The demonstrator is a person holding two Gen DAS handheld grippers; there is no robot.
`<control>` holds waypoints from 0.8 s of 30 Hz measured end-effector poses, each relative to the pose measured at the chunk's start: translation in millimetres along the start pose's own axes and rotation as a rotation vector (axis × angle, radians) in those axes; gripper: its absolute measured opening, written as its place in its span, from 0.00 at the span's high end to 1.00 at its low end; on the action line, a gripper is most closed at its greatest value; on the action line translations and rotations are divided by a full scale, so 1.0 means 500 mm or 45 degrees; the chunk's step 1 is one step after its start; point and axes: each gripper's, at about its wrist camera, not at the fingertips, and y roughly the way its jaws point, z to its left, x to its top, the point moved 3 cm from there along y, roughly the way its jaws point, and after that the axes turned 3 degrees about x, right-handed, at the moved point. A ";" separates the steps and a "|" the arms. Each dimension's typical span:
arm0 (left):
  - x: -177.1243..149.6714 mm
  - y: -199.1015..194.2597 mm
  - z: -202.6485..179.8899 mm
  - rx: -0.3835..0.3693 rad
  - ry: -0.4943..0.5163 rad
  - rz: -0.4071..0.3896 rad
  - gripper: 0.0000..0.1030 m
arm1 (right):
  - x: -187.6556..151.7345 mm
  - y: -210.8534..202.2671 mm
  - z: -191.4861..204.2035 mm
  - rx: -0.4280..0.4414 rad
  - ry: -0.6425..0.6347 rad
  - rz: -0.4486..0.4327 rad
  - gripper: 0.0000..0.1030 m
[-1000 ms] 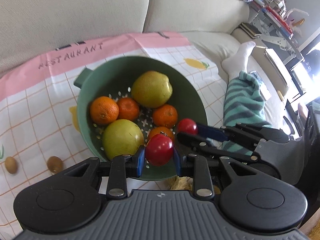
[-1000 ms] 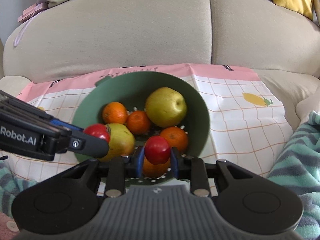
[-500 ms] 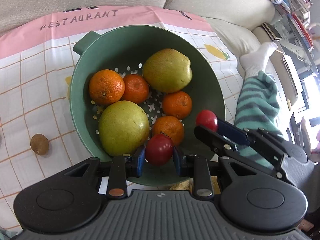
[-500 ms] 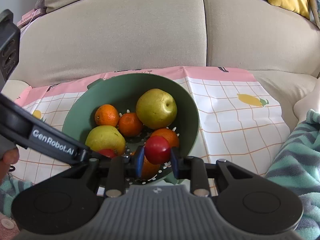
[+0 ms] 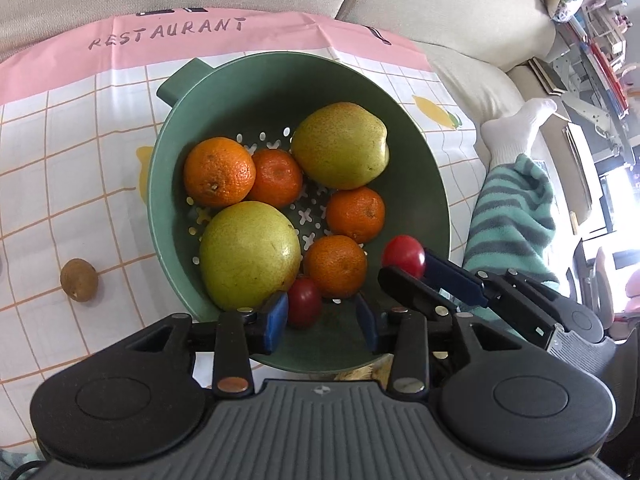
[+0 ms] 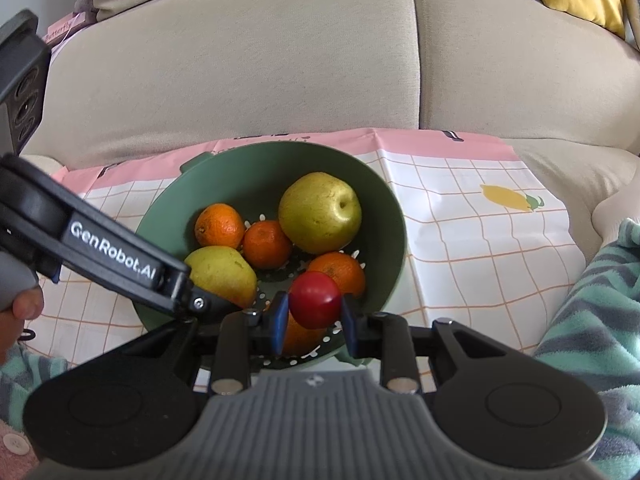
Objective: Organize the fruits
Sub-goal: 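Open both tools to drop the cherry tomatoes into the colander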
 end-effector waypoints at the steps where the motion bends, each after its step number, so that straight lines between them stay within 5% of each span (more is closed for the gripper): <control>1: 0.000 -0.002 -0.001 -0.001 -0.001 -0.005 0.54 | 0.001 0.001 0.002 0.002 -0.004 0.008 0.76; 9: -0.002 -0.061 0.003 0.041 -0.005 -0.154 0.53 | 0.012 0.007 0.004 0.067 0.047 0.019 0.76; 15: 0.000 -0.115 0.022 0.179 -0.002 -0.321 0.53 | 0.033 0.040 0.020 0.081 0.024 -0.019 0.76; 24: -0.002 -0.139 0.057 0.271 -0.024 -0.386 0.53 | 0.046 0.105 0.025 0.089 0.069 0.026 0.76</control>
